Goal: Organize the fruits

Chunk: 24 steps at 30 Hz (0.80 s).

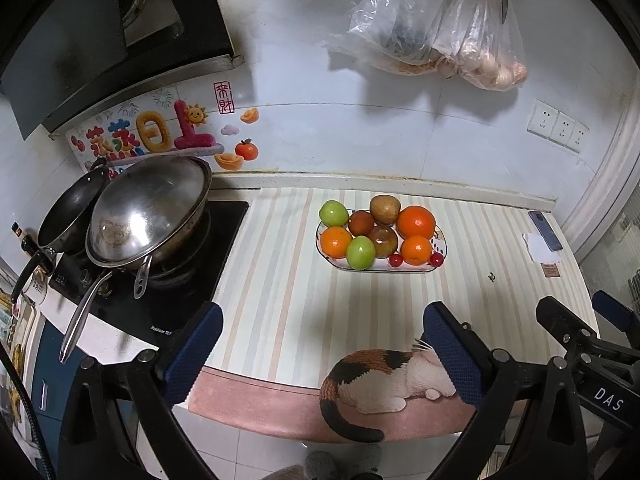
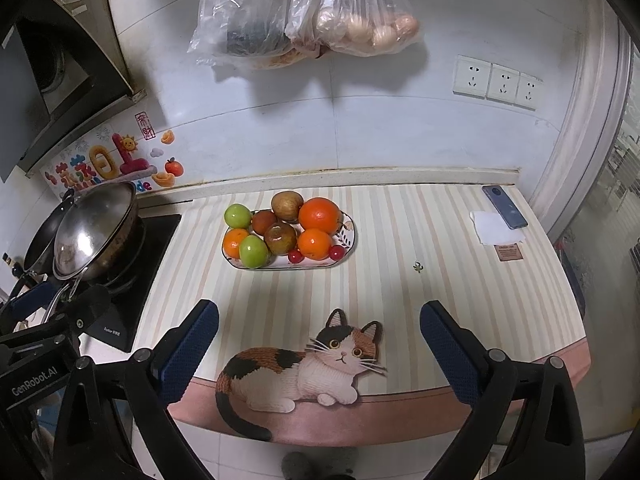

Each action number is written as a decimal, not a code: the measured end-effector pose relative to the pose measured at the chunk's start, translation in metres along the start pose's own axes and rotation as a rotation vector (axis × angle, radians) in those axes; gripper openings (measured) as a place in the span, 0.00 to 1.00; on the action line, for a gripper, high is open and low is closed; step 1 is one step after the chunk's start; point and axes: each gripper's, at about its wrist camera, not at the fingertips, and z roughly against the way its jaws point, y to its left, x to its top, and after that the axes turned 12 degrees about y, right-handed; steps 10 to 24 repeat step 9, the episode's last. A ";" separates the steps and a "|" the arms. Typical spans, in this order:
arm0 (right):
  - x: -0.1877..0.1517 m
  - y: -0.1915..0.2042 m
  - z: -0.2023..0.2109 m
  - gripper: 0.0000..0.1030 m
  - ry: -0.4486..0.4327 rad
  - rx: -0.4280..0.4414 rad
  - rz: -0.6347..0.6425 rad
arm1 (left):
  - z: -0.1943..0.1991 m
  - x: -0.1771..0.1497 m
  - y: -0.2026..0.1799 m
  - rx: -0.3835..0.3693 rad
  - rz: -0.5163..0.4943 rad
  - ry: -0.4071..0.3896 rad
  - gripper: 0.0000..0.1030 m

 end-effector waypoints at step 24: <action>0.000 -0.002 0.000 1.00 -0.002 -0.001 0.000 | 0.000 0.000 0.002 0.005 0.005 -0.001 1.00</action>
